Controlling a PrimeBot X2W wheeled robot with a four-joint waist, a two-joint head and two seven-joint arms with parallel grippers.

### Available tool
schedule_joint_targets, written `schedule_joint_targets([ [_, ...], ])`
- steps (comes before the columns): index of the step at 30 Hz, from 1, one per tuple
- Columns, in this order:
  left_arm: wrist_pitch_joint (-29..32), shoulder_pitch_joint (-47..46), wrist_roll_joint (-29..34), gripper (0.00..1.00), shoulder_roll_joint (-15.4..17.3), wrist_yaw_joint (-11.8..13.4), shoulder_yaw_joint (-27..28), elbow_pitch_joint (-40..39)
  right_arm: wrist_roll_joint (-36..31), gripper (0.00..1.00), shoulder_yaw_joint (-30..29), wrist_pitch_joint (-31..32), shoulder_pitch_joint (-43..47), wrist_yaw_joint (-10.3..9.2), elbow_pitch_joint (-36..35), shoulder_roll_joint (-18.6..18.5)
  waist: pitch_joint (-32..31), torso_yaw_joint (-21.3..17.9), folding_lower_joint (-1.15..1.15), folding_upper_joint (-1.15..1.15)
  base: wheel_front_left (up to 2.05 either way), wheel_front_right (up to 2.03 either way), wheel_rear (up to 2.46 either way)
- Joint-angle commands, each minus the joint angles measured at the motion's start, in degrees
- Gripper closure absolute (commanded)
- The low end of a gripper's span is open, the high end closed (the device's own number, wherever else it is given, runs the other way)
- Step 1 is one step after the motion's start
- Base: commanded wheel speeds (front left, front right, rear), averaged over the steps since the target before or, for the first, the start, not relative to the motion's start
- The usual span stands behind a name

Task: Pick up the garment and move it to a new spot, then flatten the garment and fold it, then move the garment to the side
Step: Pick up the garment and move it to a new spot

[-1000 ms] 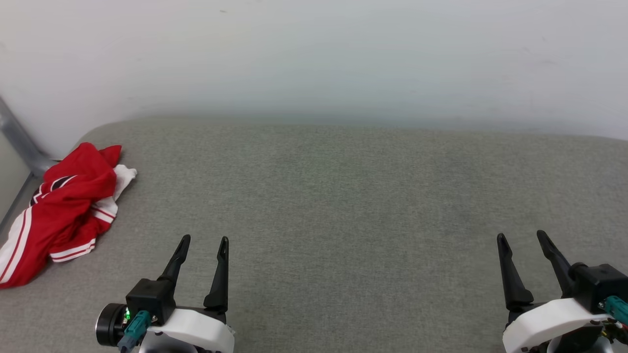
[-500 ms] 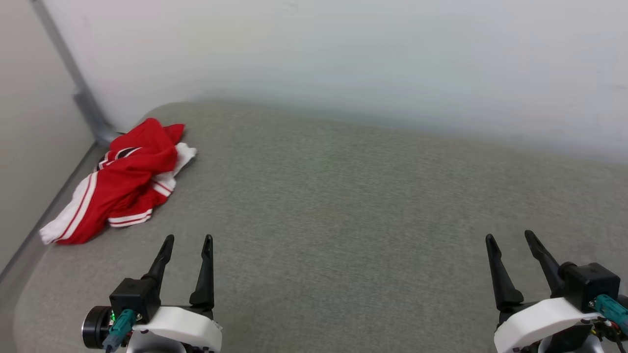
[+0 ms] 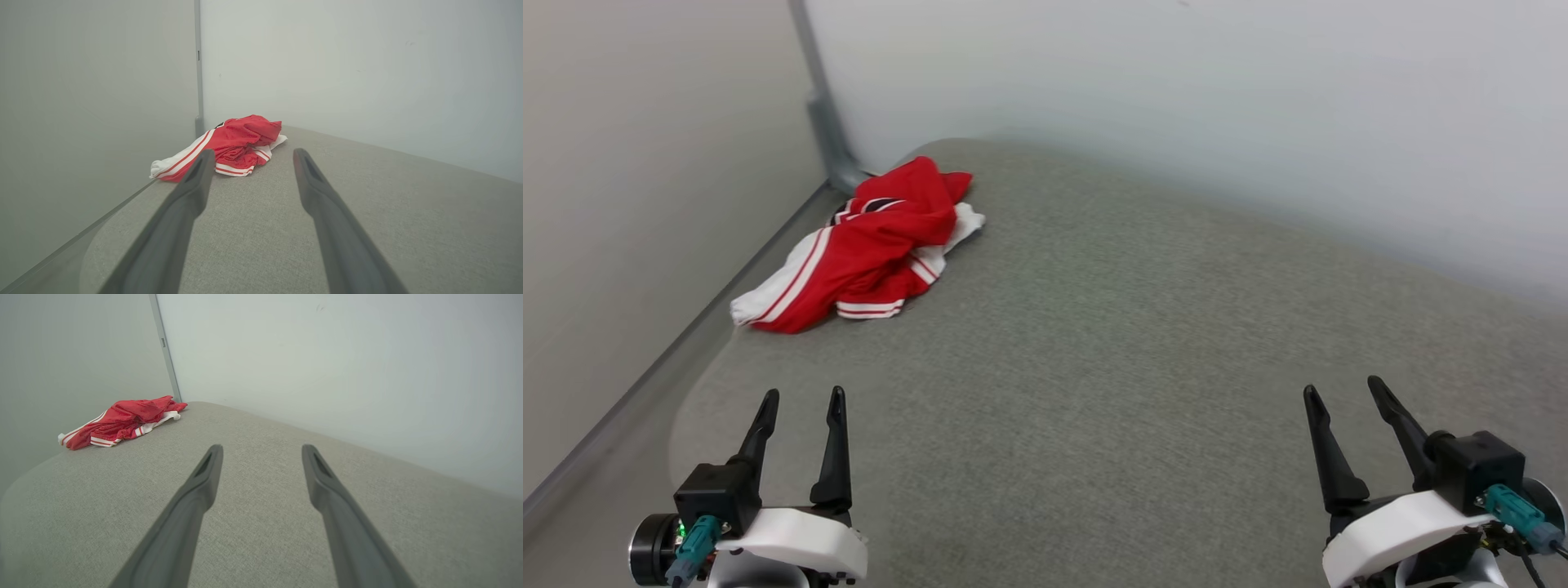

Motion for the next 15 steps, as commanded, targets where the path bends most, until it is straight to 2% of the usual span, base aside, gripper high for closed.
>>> schedule_joint_targets([
  [1,-0.2,0.3,0.1,0.0,0.0,-0.2,0.2,-0.3,-0.3,0.0,0.2,-0.5,-0.6,-0.02,0.1,0.1,0.1,2.3,0.0,0.0,0.0,0.0,0.0],
  [5,-0.2,0.8,-0.2,0.0,-0.1,0.2,1.5,-1.0,-0.6,0.0,1.8,-0.2,-1.9,-0.02,0.0,0.1,0.9,3.9,0.0,0.0,0.0,0.0,0.0],
  [15,-0.2,2.3,-0.9,0.0,-0.4,1.4,4.1,-4.0,-1.8,0.0,6.0,0.3,-6.4,-0.03,0.9,-0.6,3.6,4.9,0.0,0.0,0.0,0.0,0.0],
])
